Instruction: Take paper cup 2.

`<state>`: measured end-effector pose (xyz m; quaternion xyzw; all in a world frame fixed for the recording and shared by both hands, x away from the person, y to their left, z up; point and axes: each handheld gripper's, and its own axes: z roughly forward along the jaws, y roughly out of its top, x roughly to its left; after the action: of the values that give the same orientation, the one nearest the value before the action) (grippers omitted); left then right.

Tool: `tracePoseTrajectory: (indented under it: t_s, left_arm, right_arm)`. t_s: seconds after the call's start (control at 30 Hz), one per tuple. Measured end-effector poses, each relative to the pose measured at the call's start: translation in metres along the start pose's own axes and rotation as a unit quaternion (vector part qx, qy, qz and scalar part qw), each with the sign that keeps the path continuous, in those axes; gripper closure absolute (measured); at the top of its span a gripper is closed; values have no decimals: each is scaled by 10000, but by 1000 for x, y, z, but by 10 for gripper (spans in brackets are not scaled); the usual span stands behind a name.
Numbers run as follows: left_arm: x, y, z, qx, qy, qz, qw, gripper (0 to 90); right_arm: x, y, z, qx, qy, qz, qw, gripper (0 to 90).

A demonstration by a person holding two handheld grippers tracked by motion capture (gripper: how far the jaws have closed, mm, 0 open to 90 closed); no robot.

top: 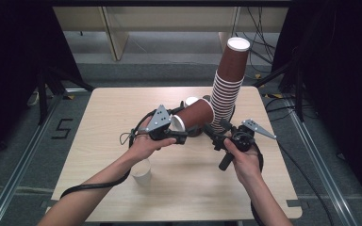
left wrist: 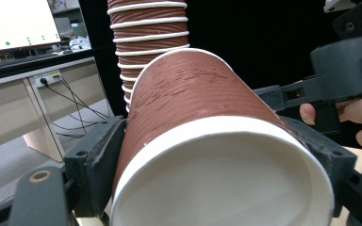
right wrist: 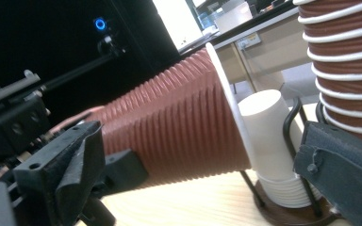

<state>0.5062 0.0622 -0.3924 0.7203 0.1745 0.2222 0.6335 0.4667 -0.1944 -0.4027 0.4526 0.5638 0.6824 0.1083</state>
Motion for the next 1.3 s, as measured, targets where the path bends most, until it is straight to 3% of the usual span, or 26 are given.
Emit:
tracePoseTrajectory:
  t_s: [0.03,0.23,0.3,0.43,0.5,0.57,0.7,0.73,0.77,0.8,0.97,1.0,1.1,1.13,1.17,1.23,1.27,1.3]
  left_arm:
    - [0,0,0,-6,-5,-6,10000,200]
    - [-3,2,2,-70,14,36,10000,200]
    - [-4,2,2,-92,42,66,9999,200]
    - [-4,2,2,-133,92,141,9998,200]
    - [-5,1,2,-139,102,137,9998,200]
    - [-5,1,2,-115,74,85,9999,200]
    - [-5,1,1,-102,83,45,9999,200]
    - [-5,2,1,-102,91,68,9999,200]
    - [-5,2,0,-108,100,83,9999,200]
    - [-5,2,0,-122,84,81,9999,200]
    - [-6,1,1,-129,81,136,9998,200]
    - [-6,1,1,-138,80,136,9998,200]
    - [-6,2,2,-197,106,196,9996,200]
    - [-6,2,2,-201,115,215,9995,200]
    - [-6,2,2,-202,94,202,9995,200]
    - [-6,2,2,-205,98,234,9995,199]
    - [-6,2,2,-205,111,225,9995,200]
    - [-6,2,3,-212,118,228,9994,199]
  right_arm:
    - [1,0,0,15,62,155,9999,5]
    - [-1,-2,2,-14,66,573,9983,4]
    - [-2,-4,4,-61,59,573,9983,4]
    - [-2,-6,6,-105,46,874,9961,5]
    - [-2,-7,8,-165,89,1061,9942,5]
    - [-2,-7,10,-203,126,1412,9897,4]
    - [-3,-10,14,-235,189,1702,9850,5]
    - [-1,-11,15,-205,141,1877,9819,5]
    - [-3,-12,17,-252,183,1798,9832,5]
    - [-3,-12,18,-257,169,1840,9824,5]
    - [1,-13,22,-234,211,2214,9747,5]
    - [-1,-14,24,-245,187,2124,9767,4]
    - [-1,-14,26,-289,206,2172,9755,5]
    - [-1,-14,27,-337,202,2213,9744,5]
    - [1,-14,26,-294,266,2412,9697,5]
    - [-2,-14,27,-319,241,2357,9710,5]
    - [-2,-14,27,-361,253,2383,9702,5]
    - [-1,-13,27,-335,286,2566,9655,5]
